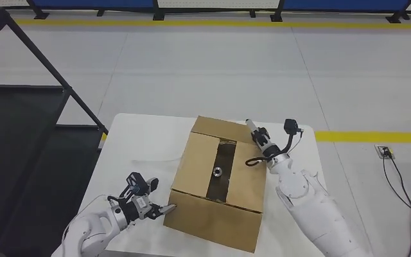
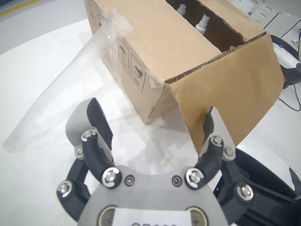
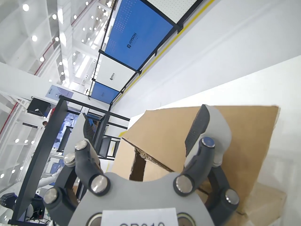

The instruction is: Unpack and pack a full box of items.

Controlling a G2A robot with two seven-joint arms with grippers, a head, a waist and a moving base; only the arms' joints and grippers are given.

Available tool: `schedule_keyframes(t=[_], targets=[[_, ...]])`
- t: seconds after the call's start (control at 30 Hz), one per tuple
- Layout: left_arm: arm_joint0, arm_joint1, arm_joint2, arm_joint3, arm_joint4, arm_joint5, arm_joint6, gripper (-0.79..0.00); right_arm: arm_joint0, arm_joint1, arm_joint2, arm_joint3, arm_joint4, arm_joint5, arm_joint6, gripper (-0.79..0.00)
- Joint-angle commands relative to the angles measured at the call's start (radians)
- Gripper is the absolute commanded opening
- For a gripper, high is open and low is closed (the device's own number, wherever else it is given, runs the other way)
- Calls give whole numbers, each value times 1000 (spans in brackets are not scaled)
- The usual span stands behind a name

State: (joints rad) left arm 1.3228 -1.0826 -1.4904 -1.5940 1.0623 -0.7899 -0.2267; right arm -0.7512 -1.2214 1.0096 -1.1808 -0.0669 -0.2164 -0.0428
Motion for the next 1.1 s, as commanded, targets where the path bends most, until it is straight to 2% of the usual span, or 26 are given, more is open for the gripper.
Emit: schedule_keyframes(t=[0.0,0.13,0.27,0.43,0.57,0.8,1.07], targets=[[5,2,-17,-3,-14,11,15,0,-25,4,19,-33,-7,-31,-4,0],[11,5,-51,2,-62,43,27,0,-106,20,81,-136,-7,-93,24,0],[-4,4,-62,22,-81,131,20,0,-212,43,169,-251,41,-149,133,0],[-51,-5,-10,61,-76,236,4,0,-353,73,305,-358,88,-162,237,0],[-82,-12,45,83,-21,277,16,0,-423,87,387,-383,101,-113,271,0],[-110,-18,88,114,11,291,28,0,-394,87,387,-310,111,-27,350,0],[-106,-16,88,109,11,282,30,0,-300,65,309,-196,114,-35,335,0]])
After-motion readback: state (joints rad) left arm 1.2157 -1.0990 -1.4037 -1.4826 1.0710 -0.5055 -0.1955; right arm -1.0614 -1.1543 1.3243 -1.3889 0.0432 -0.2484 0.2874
